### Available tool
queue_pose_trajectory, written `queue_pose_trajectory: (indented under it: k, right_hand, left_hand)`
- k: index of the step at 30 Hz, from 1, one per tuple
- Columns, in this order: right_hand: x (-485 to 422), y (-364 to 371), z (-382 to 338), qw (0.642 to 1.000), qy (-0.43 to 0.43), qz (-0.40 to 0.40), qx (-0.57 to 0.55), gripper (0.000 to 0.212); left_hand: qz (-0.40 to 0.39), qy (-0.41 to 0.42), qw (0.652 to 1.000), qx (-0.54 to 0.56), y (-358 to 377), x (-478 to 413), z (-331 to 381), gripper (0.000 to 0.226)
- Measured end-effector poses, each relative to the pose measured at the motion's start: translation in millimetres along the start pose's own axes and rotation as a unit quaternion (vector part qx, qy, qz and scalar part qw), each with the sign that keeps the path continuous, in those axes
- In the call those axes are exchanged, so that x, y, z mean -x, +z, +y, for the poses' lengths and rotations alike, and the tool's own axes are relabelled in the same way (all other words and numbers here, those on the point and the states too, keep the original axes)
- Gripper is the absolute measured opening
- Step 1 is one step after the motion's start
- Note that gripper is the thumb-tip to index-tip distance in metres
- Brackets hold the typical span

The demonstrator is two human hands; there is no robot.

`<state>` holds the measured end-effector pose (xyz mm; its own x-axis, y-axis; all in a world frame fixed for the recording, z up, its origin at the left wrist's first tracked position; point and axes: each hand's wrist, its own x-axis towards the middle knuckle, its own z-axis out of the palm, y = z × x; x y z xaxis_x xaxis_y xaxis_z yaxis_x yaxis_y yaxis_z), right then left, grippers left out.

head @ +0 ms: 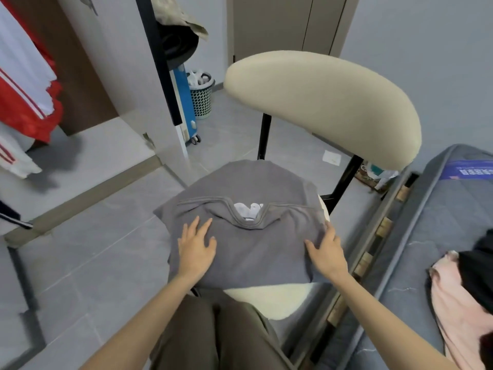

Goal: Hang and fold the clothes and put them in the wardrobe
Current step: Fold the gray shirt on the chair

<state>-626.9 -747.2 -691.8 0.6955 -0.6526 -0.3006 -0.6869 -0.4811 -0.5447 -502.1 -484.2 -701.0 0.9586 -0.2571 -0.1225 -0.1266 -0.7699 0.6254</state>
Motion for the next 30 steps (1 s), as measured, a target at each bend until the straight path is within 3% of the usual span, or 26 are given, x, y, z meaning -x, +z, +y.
queue_pose_trajectory:
  k: [2, 5, 8, 11, 17, 20, 22, 25, 27, 30]
  right_hand:
    - [4, 4, 9, 0.998, 0.036, 0.042, -0.041, 0.062]
    - [2, 3, 13, 0.995, 0.062, 0.063, -0.037, 0.032]
    - [-2, -3, 14, 0.994, 0.015, 0.109, -0.02, 0.024]
    - [-7, -13, 21, 0.986, -0.032, 0.162, -0.026, 0.019]
    - [-4, 0, 41, 0.994, 0.068, 0.083, 0.015, 0.021]
    - [1, 0, 34, 0.99, 0.008, 0.106, 0.092, 0.03]
    - [3, -2, 23, 0.978, -0.048, 0.132, 0.152, 0.037]
    - [4, 4, -3, 0.974, -0.139, 0.09, 0.152, 0.036]
    - [4, 12, -25, 0.973, -0.191, 0.052, 0.121, 0.034]
    - [1, 29, -59, 0.964, -0.26, -0.017, 0.057, 0.036]
  left_hand:
    - [-0.044, 0.06, 0.995, -0.064, 11, 2, 14, 0.05]
    - [-0.122, 0.101, 0.978, -0.133, 30, 1, 36, 0.05]
    - [-0.173, 0.067, 0.969, -0.162, 46, 1, 46, 0.055]
    - [-0.174, 0.021, 0.965, -0.197, 49, -2, 46, 0.055]
    - [-0.192, -0.048, 0.96, -0.195, 41, -10, 55, 0.058]
    - [-0.149, -0.031, 0.978, -0.141, 29, -5, 54, 0.059]
    - [-0.052, -0.012, 0.993, -0.101, 18, -1, 47, 0.058]
    - [0.093, -0.041, 0.992, -0.079, 2, 2, 30, 0.057]
    - [0.119, -0.113, 0.986, -0.029, -8, 0, 17, 0.067]
    - [0.095, -0.199, 0.967, 0.124, -17, -11, -10, 0.087]
